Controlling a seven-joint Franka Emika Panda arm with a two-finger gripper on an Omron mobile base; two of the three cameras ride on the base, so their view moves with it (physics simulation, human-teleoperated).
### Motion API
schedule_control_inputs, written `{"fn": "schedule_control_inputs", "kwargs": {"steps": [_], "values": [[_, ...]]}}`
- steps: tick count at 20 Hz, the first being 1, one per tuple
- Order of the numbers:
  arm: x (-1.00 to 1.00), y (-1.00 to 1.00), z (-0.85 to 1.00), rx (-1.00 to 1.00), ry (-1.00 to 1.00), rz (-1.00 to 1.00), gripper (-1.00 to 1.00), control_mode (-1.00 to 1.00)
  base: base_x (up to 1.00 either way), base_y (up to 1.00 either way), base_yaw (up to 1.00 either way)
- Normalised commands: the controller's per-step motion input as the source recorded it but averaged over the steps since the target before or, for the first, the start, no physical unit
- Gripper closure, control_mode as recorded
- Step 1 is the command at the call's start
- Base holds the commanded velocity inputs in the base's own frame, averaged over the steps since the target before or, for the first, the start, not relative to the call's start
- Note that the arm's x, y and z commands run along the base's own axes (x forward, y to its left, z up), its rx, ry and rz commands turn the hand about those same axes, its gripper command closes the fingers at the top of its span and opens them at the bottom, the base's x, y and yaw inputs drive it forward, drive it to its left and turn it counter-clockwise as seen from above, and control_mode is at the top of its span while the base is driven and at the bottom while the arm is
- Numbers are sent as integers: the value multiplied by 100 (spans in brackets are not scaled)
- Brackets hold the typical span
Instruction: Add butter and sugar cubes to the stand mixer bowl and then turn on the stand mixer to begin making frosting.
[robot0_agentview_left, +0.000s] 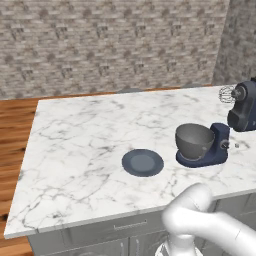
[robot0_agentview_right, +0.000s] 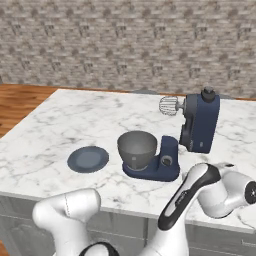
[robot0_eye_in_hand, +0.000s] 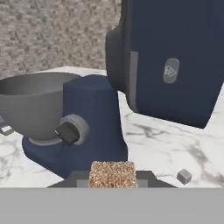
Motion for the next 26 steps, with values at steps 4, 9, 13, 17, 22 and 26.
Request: {"fn": "schedule_control_inputs", "kwargs": {"steps": [4, 9, 13, 17, 22, 26], "values": [[-76, 82, 24, -4, 1, 0, 100, -100, 0, 0, 0], [-66, 93, 36, -6, 0, 0, 100, -100, 0, 0, 0], [-15, 100, 58, -11, 2, 0, 100, -100, 0, 0, 0], [0, 100, 67, -13, 4, 0, 100, -100, 0, 0, 0], [15, 98, 53, -12, 17, 0, 100, -100, 0, 0, 0], [53, 60, 29, -9, 34, 0, 100, -100, 0, 0, 0]]}}
